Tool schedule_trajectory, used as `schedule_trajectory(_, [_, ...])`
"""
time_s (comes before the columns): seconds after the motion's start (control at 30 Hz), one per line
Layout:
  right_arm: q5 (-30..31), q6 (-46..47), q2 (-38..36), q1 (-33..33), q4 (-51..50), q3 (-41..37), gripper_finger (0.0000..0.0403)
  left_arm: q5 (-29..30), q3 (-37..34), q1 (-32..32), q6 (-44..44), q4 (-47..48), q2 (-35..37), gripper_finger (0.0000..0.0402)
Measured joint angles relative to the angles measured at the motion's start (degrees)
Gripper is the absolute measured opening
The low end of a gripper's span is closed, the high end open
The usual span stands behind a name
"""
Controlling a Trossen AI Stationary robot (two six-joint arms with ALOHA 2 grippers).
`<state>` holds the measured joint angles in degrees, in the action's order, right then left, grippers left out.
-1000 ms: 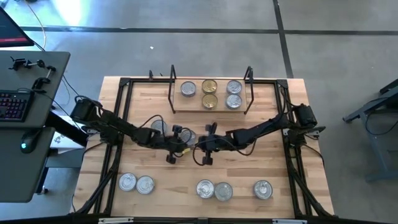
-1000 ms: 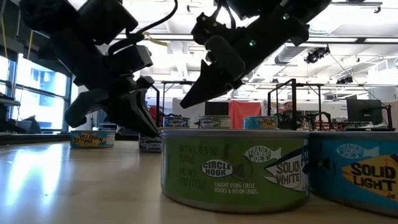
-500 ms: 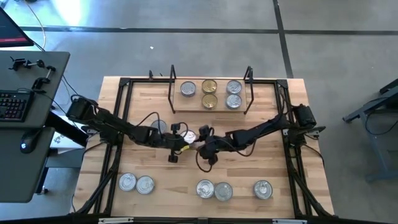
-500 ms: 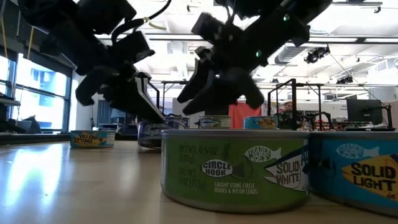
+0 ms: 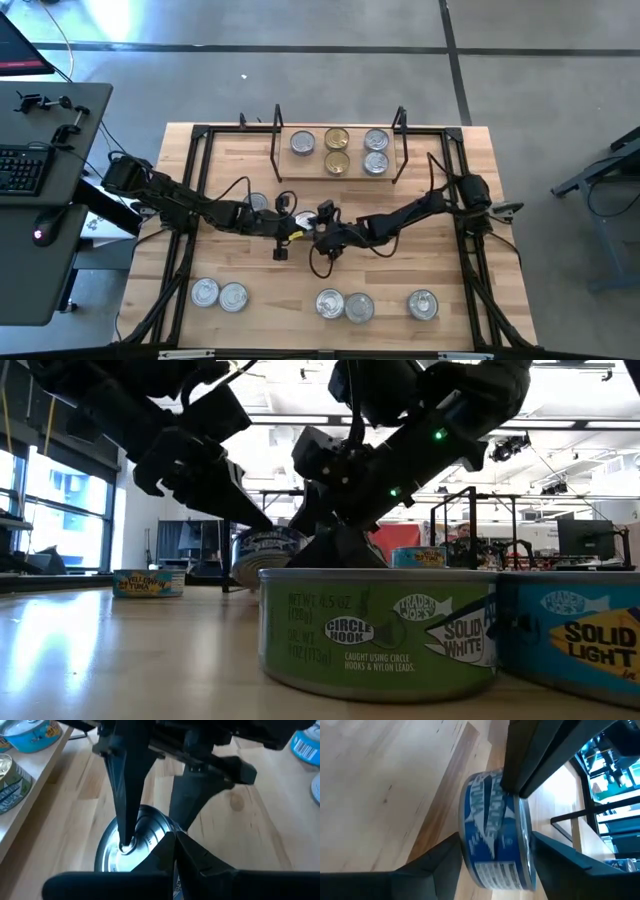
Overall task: Stack canned seafood by type on shelf
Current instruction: Put the top blue tuna can on the shelf aligned with the other blue tuna can
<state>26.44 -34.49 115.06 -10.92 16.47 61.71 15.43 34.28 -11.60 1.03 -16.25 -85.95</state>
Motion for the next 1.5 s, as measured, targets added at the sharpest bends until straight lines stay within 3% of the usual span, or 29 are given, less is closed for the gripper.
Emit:
schedule_trajectory(0.13, [0.0,2.6,0.0,0.0,0.3,0.0,0.0196,0.1,0.0,0.0,-0.6,-0.4,0.0,0.0])
schedule_trajectory(0.3, [-0.1,6.4,0.0,-0.1,-0.8,0.0,0.0118,2.3,0.1,0.0,-0.9,0.0,0.3,0.0007])
schedule_trajectory(0.47, [3.2,8.9,-1.6,0.0,-6.2,1.1,0.0118,8.8,0.1,-0.1,-2.6,9.8,5.4,0.0025])
schedule_trajectory(0.63, [9.8,6.2,-5.8,1.2,-6.0,1.2,0.0118,14.8,0.1,-2.0,-11.6,24.5,14.7,0.003])
schedule_trajectory(0.8, [8.6,4.9,-7.1,7.5,-1.0,1.4,0.0118,22.1,0.1,-6.7,-19.3,33.1,21.2,0.0025])
schedule_trajectory(0.9, [3.1,3.1,-5.4,11.6,1.0,1.4,0.0118,26.5,0.1,-10.1,-21.2,34.3,22.4,0.0024])
schedule_trajectory(1.07, [2.0,0.9,-1.6,14.6,3.1,4.4,0.0118,31.6,0.1,-14.3,-22.4,33.9,22.2,0.0024])
schedule_trajectory(1.5, [7.2,-0.2,6.4,16.9,-13.1,19.0,0.0118,33.4,0.1,-17.5,-23.5,33.0,22.2,0.0023])
